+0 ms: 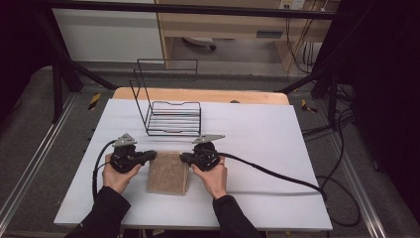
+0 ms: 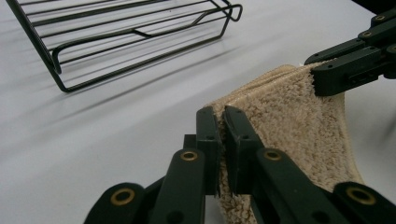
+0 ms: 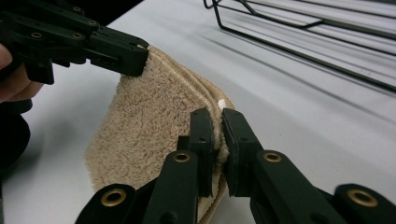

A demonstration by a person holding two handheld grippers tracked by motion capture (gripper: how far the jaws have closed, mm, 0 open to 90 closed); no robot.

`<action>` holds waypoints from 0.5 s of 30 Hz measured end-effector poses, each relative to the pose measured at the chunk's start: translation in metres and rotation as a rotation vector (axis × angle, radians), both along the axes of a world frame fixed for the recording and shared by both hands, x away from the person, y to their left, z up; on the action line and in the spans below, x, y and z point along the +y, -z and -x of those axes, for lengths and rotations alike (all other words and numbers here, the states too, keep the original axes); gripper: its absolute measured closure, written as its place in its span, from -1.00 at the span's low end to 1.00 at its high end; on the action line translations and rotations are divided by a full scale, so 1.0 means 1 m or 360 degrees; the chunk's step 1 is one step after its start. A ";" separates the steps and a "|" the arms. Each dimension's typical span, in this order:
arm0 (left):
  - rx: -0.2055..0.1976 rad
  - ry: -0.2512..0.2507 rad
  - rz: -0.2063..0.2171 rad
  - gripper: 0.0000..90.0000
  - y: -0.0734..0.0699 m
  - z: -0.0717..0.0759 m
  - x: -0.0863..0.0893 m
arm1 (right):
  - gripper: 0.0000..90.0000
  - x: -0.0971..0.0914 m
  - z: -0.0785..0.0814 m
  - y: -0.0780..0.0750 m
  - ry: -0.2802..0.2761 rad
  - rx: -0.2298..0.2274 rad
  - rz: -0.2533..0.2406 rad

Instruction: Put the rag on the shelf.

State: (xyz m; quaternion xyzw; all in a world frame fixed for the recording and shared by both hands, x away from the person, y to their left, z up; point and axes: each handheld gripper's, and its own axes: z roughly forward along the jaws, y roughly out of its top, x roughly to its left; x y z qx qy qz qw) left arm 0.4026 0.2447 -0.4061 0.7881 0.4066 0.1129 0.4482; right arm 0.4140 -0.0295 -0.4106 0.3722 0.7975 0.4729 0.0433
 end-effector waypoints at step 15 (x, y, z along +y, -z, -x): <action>-0.0130 0.0007 0.0074 0.89 -0.025 0.015 -0.001 | 0.85 -0.008 0.010 -0.023 -0.0018 -0.0132 -0.0079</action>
